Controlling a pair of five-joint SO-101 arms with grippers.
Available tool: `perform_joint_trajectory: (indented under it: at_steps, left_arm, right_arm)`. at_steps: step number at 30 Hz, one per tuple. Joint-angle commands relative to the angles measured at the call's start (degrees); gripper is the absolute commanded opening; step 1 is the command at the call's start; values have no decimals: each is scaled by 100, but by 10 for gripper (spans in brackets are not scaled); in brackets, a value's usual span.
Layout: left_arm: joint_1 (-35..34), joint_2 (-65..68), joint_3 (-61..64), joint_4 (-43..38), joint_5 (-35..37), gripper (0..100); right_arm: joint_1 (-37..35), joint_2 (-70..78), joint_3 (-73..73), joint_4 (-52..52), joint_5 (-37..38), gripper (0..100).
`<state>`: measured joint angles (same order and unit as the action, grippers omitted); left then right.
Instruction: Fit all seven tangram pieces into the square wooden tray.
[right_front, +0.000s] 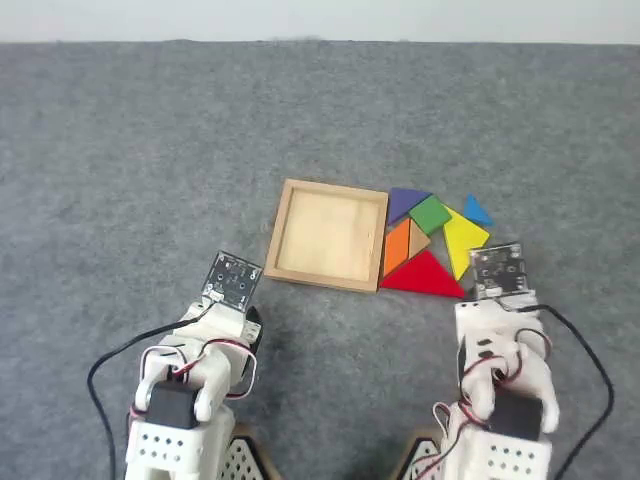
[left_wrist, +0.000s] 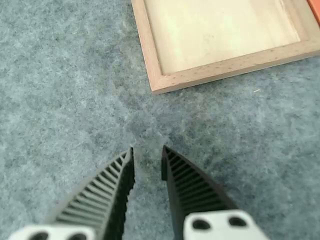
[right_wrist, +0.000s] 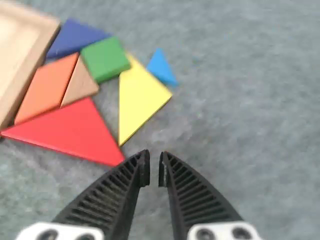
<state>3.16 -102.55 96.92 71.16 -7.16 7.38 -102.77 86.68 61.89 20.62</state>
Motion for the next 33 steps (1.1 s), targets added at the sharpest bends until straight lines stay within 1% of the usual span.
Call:
perform_joint_trajectory:
  at_steps: [1, 4, 7, 12, 16, 18, 20, 25, 29, 33]
  left_arm:
    - [9, -9, -40, 26, 35, 88]
    - [9, -9, -40, 26, 35, 88]
    - [9, -9, -40, 26, 35, 88]
    - [9, -9, -40, 26, 35, 88]
    - [9, -9, -40, 26, 35, 88]
    - [9, -9, -40, 26, 35, 88]
    - [9, -9, -40, 26, 35, 88]
    - [9, -9, -40, 26, 35, 88]
    - [9, -9, -40, 26, 35, 88]
    - [9, -9, -40, 26, 35, 88]
  right_arm:
    - [-145, 13, -800, 347, 264, 62]
    - [-655, 760, -1240, 558, 264, 62]
    - [-989, 2273, -2048, 593, 255, 62]
    - [-1042, 5393, -4167, 637, 299, 63]
    - [-1042, 7635, -5705, 848, 633, 65]
    - [-998, 8611, -6330, 971, 686, 92]
    - [-998, 9446, -6804, 1068, 677, 141]
    - [-1138, 10809, -7684, 1033, 774, 258]
    - [-1226, 11468, -8070, 1015, 941, 318]
    - [-1165, 11837, -8193, 1024, 897, 377]
